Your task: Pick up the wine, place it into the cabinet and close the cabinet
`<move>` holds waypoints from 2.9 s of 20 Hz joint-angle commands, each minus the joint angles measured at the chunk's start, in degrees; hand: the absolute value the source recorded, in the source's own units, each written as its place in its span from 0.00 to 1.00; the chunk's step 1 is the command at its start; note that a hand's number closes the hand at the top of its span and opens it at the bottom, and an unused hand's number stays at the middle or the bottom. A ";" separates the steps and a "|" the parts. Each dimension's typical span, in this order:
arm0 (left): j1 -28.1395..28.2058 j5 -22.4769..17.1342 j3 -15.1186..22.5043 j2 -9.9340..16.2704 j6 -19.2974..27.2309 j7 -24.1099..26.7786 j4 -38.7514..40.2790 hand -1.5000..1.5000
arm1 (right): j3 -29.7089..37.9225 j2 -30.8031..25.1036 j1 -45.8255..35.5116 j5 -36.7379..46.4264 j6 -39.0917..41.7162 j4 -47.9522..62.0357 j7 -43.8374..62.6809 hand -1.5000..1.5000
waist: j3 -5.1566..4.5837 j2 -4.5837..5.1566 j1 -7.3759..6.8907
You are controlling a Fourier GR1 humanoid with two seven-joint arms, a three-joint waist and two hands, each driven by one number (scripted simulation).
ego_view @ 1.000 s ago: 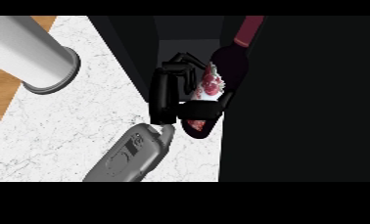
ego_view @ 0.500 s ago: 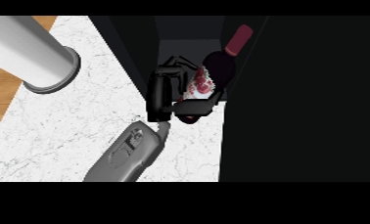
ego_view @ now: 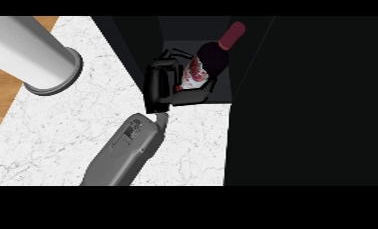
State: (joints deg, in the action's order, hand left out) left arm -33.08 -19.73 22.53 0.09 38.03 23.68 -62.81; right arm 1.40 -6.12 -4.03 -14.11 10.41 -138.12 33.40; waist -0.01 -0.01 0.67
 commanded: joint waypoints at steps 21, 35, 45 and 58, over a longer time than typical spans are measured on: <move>-20.03 -4.25 -12.40 0.25 -7.04 5.81 29.66 1.00 | 0.82 -0.50 3.92 -5.69 0.40 -8.24 2.85 0.00 | 0.01 0.20 0.95; -30.66 -5.22 -20.21 0.25 -7.75 13.38 44.67 1.00 | -0.25 0.57 3.35 -4.90 0.84 -5.48 0.66 0.00 | 0.00 0.62 1.98; -28.87 -10.64 -25.06 2.22 -15.80 14.99 47.30 1.00 | -1.11 0.72 0.82 -3.65 -0.50 -4.65 1.44 0.00 | -0.05 0.78 1.86; -33.73 -9.00 -25.87 2.40 -11.65 16.38 54.80 0.00 | -1.43 0.14 -1.36 -2.82 1.24 -0.62 -1.41 0.00 | -0.01 1.31 2.89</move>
State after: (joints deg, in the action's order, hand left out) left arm -65.00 -29.01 -2.64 0.10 26.05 42.49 -10.87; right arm -1.08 -5.41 -4.80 -14.76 11.31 -137.09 31.72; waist 0.25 0.72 3.61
